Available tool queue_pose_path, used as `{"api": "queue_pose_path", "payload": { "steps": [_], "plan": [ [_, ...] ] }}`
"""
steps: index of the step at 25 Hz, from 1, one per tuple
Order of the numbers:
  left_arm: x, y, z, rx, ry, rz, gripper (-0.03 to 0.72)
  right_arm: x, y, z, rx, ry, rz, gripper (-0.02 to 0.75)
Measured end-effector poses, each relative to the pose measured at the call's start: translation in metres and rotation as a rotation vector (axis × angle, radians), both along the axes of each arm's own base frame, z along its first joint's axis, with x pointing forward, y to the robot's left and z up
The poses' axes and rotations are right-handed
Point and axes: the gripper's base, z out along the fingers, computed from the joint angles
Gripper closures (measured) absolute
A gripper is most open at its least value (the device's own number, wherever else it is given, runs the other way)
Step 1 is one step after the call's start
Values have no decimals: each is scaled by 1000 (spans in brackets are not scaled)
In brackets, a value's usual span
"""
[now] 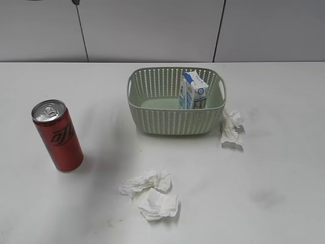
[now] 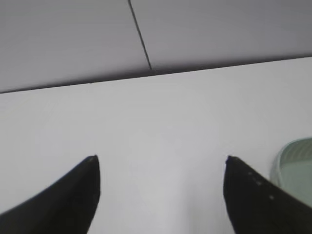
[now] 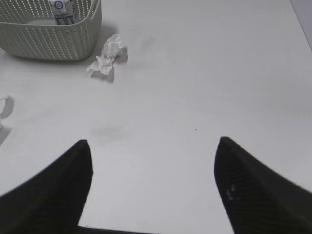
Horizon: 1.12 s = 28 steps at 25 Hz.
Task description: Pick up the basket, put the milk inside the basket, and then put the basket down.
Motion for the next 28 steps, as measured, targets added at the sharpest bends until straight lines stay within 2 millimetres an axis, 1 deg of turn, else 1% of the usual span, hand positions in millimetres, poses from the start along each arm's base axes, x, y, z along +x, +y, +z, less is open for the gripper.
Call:
{"api": "queue_pose_path", "payload": {
  "steps": [3,5,11,14,17,19,22,24,26,27,28],
  "plan": [
    [-1,16,6,30,12,22,82,0,0,0,1,0,-1,146],
    [0,31,6,46,42,67,97,0,0,0,-1,0,-1,146],
    [3,87,2,78,167,251,226,0,0,0,-1,0,-1,146],
    [-2,102,8,47,180,292,267,0,0,0,-1,0,-1,146],
    [-12,104,22,4,159,287,281,0,0,0,-1,0,-1,146],
    [-23,103,32,-36,150,257,284,0,0,0,-1,0,-1,146],
    [-43,105,39,-55,145,226,284,0,0,0,-1,0,-1,146],
    [-59,108,38,-38,155,207,284,0,0,0,-1,0,-1,146],
    [-82,114,33,-16,172,184,291,0,0,0,-1,0,-1,146],
    [-93,116,28,-5,178,160,302,0,0,0,-1,0,-1,146],
    [-106,117,29,-10,158,136,329,0,0,0,0,0,-1,146]
  ]
}}
